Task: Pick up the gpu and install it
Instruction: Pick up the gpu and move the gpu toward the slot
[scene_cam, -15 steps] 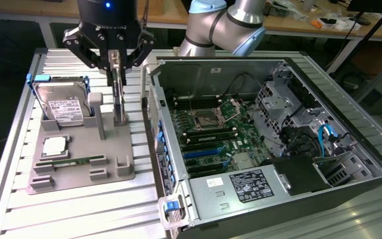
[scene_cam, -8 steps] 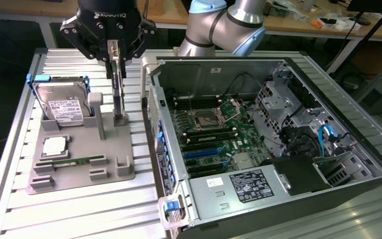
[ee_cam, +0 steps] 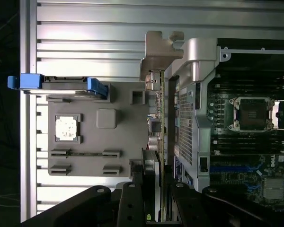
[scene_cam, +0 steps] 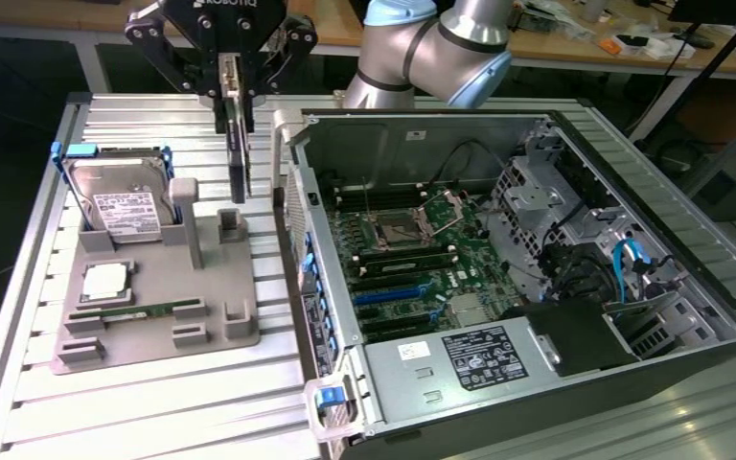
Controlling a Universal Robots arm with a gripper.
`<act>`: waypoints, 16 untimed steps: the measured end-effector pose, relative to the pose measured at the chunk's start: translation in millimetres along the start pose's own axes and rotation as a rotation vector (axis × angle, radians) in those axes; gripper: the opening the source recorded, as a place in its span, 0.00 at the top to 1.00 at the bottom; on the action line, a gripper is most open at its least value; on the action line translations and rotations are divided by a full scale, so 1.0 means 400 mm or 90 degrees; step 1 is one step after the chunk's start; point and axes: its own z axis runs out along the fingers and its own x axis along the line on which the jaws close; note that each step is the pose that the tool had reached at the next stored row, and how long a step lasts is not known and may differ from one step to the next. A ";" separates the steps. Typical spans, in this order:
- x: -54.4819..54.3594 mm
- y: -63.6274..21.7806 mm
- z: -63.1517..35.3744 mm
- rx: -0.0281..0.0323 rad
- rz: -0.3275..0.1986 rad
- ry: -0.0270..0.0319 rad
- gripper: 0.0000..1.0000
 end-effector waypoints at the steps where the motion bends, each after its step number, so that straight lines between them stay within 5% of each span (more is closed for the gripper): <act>1: -0.016 0.000 0.000 0.0000 0.000 0.0000 0.73; 4: -0.047 -0.001 0.001 0.0000 0.000 0.0000 0.73; 8: -0.186 -0.003 0.004 0.0000 0.000 0.0005 0.73; 10: -0.217 -0.003 0.004 0.0000 0.000 0.0007 0.73; 12: -0.288 -0.004 0.006 -0.0001 0.000 0.0017 0.73; 16: -0.321 -0.005 0.006 0.0000 0.000 0.0022 0.73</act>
